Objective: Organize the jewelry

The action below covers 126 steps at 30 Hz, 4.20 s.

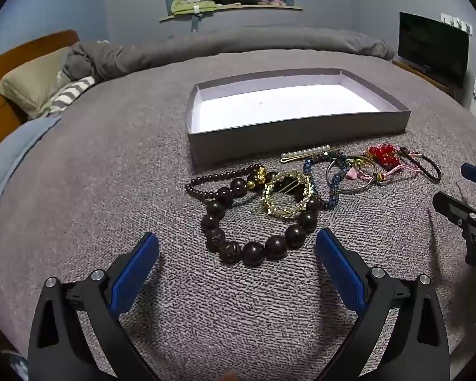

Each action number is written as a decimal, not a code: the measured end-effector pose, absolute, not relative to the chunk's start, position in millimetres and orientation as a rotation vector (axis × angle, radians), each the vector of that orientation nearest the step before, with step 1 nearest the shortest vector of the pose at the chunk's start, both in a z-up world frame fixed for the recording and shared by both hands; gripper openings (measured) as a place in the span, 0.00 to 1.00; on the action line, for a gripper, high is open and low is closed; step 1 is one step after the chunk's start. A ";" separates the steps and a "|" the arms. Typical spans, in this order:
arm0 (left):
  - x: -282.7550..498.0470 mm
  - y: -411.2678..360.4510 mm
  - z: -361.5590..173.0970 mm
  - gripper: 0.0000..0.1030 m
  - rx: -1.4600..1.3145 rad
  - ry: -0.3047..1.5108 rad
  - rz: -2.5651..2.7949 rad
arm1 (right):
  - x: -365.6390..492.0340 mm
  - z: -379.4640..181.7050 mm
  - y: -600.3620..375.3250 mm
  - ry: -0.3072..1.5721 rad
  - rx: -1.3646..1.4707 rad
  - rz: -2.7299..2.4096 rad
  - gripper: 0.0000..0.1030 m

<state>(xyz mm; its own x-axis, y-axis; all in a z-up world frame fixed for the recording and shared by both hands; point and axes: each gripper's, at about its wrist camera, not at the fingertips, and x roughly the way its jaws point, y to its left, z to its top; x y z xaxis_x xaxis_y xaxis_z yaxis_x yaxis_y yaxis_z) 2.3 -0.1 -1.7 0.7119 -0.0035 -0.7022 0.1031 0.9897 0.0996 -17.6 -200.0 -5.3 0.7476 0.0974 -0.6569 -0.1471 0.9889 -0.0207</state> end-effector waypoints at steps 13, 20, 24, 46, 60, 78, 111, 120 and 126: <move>2.0 0.5 -1.8 0.98 0.138 0.767 -0.064 | -18.1 -5.2 -199.4 0.713 -0.076 0.132 0.95; 3.4 1.1 -2.5 0.98 0.136 0.774 -0.066 | -18.6 -4.6 -199.4 0.712 -0.075 0.132 0.95; 3.4 0.6 -3.1 0.98 0.135 0.776 -0.067 | -18.4 -4.5 -198.1 0.711 -0.078 0.131 0.95; 3.9 -0.3 -4.4 0.98 0.133 0.777 -0.067 | -18.9 -3.9 -199.6 0.712 -0.081 0.130 0.95; 4.0 -0.9 -4.6 0.98 0.133 0.778 -0.068 | -18.1 -6.0 -196.5 0.709 -0.075 0.130 0.95; 4.9 -1.3 -1.6 0.98 0.121 0.757 -0.109 | -14.9 -0.6 -203.8 0.697 -0.050 0.149 0.86; 38.8 17.2 -0.3 0.54 0.174 0.813 -0.192 | 0.4 -1.2 -218.4 0.734 0.002 0.136 0.35; 35.3 34.6 -5.4 0.50 0.061 0.899 -0.223 | 7.0 -6.1 -217.9 0.755 -0.004 0.144 0.35; 36.4 38.4 -13.6 0.47 0.035 0.924 -0.234 | 9.2 -8.2 -218.8 0.765 0.005 0.153 0.35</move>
<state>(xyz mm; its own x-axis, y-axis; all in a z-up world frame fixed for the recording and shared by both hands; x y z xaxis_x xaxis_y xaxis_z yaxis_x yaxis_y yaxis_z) 36.4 38.4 -13.6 0.5789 -0.1852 -0.7941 0.2155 0.9740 -0.0701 9.2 -218.8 -8.2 0.7109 0.1399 -0.6892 -0.1362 0.9888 0.0602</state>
